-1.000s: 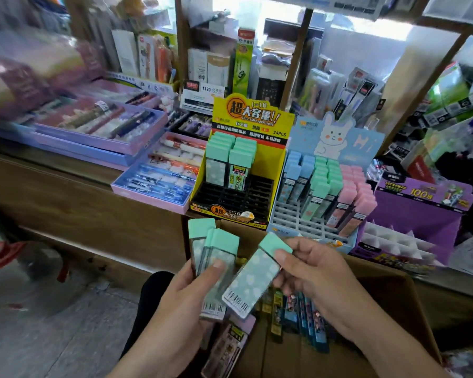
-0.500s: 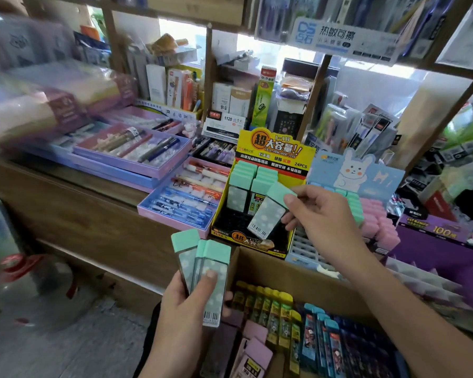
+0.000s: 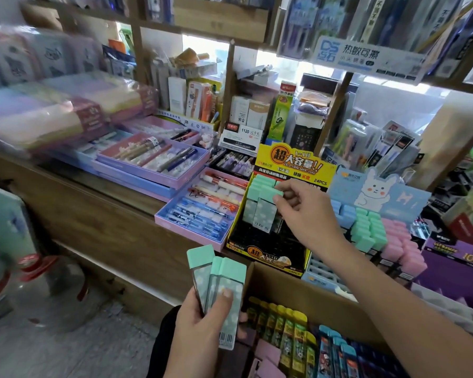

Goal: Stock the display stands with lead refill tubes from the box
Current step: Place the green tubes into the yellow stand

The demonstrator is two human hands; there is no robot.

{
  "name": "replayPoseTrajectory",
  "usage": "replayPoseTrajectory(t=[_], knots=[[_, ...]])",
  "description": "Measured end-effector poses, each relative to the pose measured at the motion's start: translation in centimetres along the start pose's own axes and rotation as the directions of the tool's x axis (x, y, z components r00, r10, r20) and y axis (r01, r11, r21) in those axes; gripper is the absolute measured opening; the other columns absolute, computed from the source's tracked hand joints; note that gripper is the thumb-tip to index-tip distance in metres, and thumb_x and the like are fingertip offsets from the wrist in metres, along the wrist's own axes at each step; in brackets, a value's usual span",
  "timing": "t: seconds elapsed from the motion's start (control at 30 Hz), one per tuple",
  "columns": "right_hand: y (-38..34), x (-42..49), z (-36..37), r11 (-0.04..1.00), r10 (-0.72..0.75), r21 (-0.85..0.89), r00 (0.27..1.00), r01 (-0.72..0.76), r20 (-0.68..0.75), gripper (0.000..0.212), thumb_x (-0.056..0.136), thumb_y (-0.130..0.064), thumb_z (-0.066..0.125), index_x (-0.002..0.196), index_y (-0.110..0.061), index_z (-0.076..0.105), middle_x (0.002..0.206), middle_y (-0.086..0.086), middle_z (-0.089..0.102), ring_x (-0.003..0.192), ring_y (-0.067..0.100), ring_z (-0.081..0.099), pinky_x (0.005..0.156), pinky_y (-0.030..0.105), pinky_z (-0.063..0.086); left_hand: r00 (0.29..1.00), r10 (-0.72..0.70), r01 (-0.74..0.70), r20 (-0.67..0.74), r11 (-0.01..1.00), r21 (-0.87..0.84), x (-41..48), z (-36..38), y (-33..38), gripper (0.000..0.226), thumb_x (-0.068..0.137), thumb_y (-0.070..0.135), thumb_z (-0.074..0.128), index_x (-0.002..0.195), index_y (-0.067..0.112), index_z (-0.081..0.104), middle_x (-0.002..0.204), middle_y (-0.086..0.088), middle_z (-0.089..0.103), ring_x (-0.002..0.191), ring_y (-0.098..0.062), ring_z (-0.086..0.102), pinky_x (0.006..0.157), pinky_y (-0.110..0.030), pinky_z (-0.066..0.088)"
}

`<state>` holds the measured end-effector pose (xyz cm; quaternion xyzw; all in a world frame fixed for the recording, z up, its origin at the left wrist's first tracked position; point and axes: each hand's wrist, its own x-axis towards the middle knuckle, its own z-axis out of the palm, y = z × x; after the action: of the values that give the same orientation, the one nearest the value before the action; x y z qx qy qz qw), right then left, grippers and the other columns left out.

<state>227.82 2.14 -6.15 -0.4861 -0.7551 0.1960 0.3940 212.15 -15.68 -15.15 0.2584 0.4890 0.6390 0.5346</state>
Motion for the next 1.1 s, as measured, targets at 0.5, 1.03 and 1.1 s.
replayPoseTrajectory(t=[0.5,1.03,1.1], knots=[[-1.6,1.2,1.5,0.992,-0.103,-0.073,0.993,0.107,0.048,0.021,0.100,-0.015,0.066,0.120,-0.017,0.072,0.083,-0.020,0.058,0.077,0.002,0.064,0.072,0.026,0.053,0.999,-0.033,0.035,-0.034,0.999,0.041,-0.1,0.2,0.4,0.015,0.093,0.015,0.066,0.107,0.018,0.071,0.078,-0.024,0.074,0.055,-0.035,0.069,0.048,-0.032,0.056],[-2.1,1.0,1.3,0.992,-0.104,-0.068,0.992,0.109,0.072,0.012,0.100,-0.006,0.061,0.101,-0.007,0.073,0.090,-0.012,0.066,0.088,0.015,0.069,0.082,0.038,0.058,0.998,-0.045,0.048,-0.037,0.995,0.089,0.1,0.2,0.5,0.014,0.094,0.017,0.066,0.107,0.020,0.070,0.076,-0.023,0.075,0.055,-0.037,0.070,0.050,-0.034,0.058],[-2.0,0.8,1.7,0.986,-0.120,-0.106,0.990,0.127,0.069,0.016,0.099,-0.007,0.063,0.109,-0.007,0.076,0.098,-0.001,0.069,0.091,0.020,0.070,0.086,0.044,0.059,0.998,-0.044,0.048,-0.043,0.995,0.091,0.1,0.2,0.5,0.014,0.094,0.016,0.066,0.107,0.020,0.070,0.075,-0.023,0.075,0.055,-0.037,0.070,0.050,-0.034,0.058]])
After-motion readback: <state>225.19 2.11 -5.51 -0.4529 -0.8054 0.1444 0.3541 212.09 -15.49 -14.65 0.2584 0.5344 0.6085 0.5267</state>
